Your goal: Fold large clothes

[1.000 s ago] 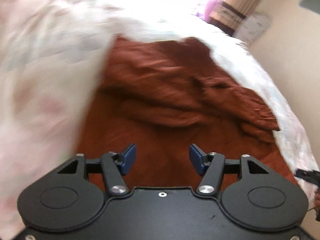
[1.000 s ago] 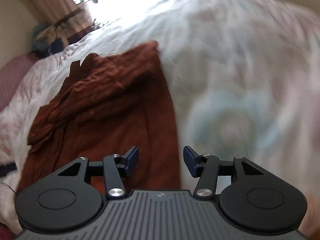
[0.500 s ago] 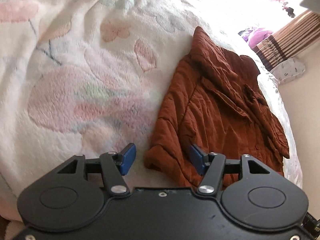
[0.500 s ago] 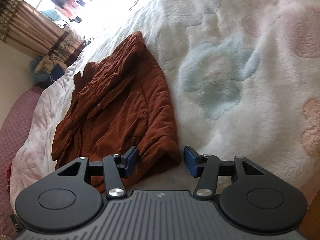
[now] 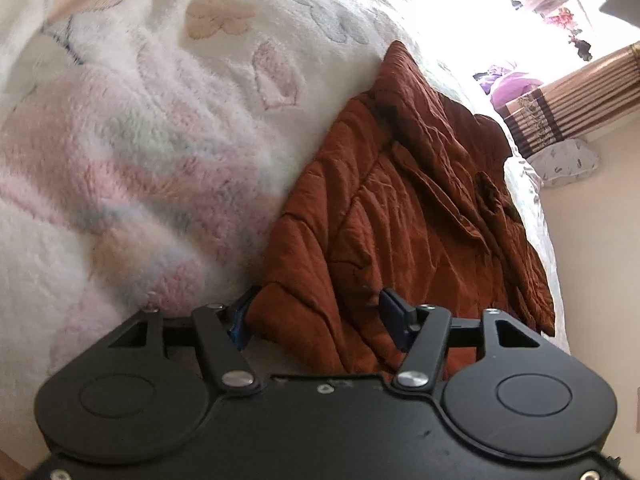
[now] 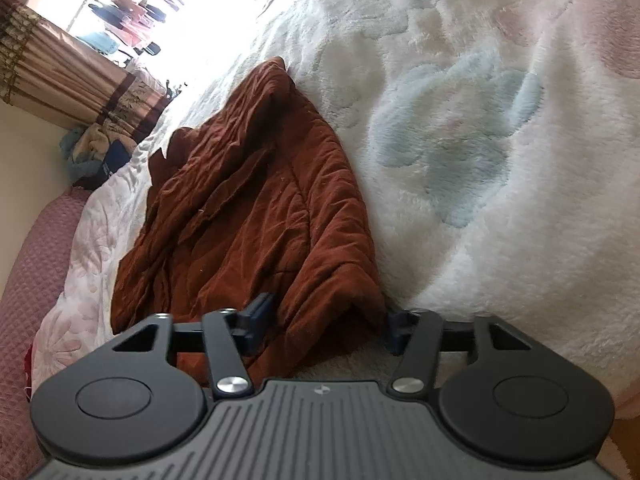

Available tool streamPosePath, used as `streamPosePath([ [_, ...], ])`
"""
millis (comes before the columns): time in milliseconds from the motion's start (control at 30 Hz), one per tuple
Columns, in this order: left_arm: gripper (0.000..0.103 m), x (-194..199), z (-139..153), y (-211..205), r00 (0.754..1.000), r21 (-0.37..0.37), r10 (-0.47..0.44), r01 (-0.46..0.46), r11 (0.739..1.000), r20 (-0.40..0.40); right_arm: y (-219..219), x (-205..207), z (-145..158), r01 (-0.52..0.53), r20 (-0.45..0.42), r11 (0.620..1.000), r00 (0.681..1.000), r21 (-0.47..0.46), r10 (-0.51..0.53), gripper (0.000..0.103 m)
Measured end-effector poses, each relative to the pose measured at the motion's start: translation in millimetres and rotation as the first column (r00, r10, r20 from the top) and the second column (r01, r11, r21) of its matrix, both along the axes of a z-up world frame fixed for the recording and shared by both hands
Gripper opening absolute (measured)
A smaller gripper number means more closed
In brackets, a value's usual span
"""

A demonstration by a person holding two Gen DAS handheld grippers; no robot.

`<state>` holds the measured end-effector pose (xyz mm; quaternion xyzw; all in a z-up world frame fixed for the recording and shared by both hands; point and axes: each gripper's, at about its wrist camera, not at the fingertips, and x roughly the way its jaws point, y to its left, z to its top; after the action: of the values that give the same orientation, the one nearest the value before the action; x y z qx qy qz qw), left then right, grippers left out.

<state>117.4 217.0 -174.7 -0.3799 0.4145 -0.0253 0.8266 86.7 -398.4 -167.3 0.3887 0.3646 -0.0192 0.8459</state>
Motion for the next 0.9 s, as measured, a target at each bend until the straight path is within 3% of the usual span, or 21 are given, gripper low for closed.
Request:
streamPosePath([
  [33,0.057,-1,2,-2,1.000,0.005,-0.008,0.008,1.000,0.009,0,-2,1,-0.003,0.005,1.000,1.000,0.001,0.003,0.043],
  [100,0.037,-2,5,-3,1.000,0.005,-0.020,0.020,1.000,0.024,-1,-5,2,-0.009,0.014,1.000,1.000,0.012,0.009,0.023],
  [133,0.018,-2,7,-4,0.999,0.011,-0.024,0.024,1.000,0.021,-2,-7,2,-0.010,0.023,1.000,1.000,0.025,0.010,0.022],
  [333,0.012,-5,24,-3,0.996,-0.003,-0.038,0.038,0.999,0.082,-6,-12,10,-0.013,0.084,0.996,0.996,0.089,0.005,0.012],
  [567,0.011,4,55,-9,0.986,-0.004,-0.053,0.054,0.999,0.158,-13,-8,23,-0.012,0.160,0.982,0.987,0.187,-0.018,0.008],
  [767,0.011,38,85,-12,0.973,-0.024,-0.065,0.072,0.997,0.223,-20,22,47,-0.019,0.229,0.976,0.973,0.216,-0.032,0.008],
  [900,0.011,74,109,-15,0.960,0.011,-0.071,0.071,0.997,0.270,-25,63,71,-0.024,0.274,0.979,0.961,0.201,-0.033,0.008],
])
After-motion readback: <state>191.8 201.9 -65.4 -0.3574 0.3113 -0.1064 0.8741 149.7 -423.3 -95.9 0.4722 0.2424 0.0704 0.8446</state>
